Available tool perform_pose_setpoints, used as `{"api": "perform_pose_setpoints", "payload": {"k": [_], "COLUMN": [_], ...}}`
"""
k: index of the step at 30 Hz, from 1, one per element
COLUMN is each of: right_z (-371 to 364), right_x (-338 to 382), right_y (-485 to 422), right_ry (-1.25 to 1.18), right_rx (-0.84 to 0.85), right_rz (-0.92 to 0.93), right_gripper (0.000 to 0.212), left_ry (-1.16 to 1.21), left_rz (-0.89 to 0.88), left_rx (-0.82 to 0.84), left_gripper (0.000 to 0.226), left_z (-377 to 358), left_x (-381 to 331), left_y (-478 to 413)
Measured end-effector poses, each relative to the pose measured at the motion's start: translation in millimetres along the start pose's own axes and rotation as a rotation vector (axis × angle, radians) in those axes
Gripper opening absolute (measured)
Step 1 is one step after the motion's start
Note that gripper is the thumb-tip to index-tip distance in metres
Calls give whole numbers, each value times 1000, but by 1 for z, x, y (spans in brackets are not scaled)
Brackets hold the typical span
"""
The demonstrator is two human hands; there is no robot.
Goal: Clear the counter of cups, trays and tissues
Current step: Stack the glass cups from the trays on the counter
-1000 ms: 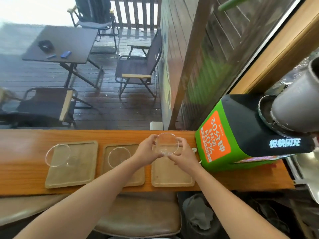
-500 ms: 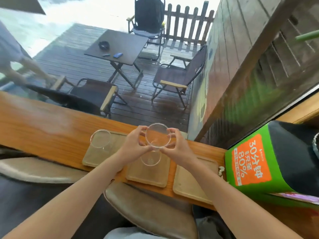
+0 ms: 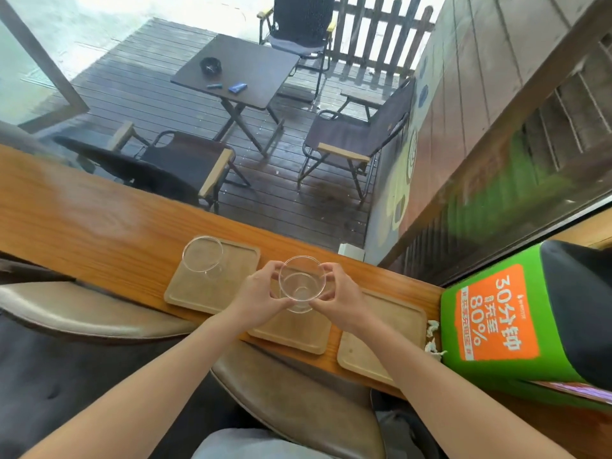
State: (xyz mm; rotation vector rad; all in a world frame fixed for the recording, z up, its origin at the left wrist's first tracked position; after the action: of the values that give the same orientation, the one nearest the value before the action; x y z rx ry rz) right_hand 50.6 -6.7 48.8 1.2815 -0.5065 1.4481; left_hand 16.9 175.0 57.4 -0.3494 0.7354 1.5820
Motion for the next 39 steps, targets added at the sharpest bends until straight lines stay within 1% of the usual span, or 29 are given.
{"api": "perform_pose_setpoints", "payload": {"k": [3, 7, 11, 15, 22, 24, 27, 29, 31, 33, 35, 37, 39], "right_z": [-3, -9, -14, -18, -23, -23, -21, -16, -7, 1, 3, -4, -20], "right_x": [-8, -16, -23, -32, -43, -45, -47, -47, -43, -35, -22, -6, 9], "right_y": [-2, -6, -10, -11, -13, -14, -15, -16, -18, -22, -28, -38, -47], "right_ry": [50, 102, 155, 183, 211, 212, 233, 243, 271, 303, 329, 346, 347], "right_rx": [25, 45, 36, 52, 68, 77, 79, 42, -43, -118, -160, -163, -140], "right_rz": [-47, -86, -93, -123, -184, -212, -263, -277, -259, -232, -181, -116, -65], "right_gripper": [71, 67, 65, 64, 59, 62, 79, 86, 81, 69, 54, 43, 39], "left_ry": [-61, -128, -127, -134, -193, -201, -227, -232, -228, -224, -216, -192, -160], "left_rz": [4, 51, 86, 126, 135, 131, 115, 121, 124, 129, 148, 178, 215], "left_rx": [19, 48, 72, 118, 168, 165, 183, 183, 154, 96, 37, -6, -25], "left_gripper": [67, 70, 72, 78, 89, 90, 89, 84, 68, 46, 30, 20, 14], "left_z": [-9, -21, -32, -43, -52, -51, -47, -39, -28, -14, 0, 14, 25], "left_x": [7, 17, 27, 34, 37, 37, 38, 42, 48, 55, 61, 68, 78], "left_y": [-4, -10, -12, -14, -15, -16, -16, -15, -16, -15, -14, -10, -4]}}
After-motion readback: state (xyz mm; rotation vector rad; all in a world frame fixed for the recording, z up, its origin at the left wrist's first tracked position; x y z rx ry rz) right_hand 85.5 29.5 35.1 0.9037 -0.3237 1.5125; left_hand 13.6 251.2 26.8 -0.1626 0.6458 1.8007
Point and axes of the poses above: each hand's wrist, its own y-axis away from the middle knuckle, its own z-axis out of the back of the hand, x = y × z, the point moved 4 cm from there along -y, towards the middle knuckle, and after that the axes turned 11 degrees about -y, right-handed, at the moved point
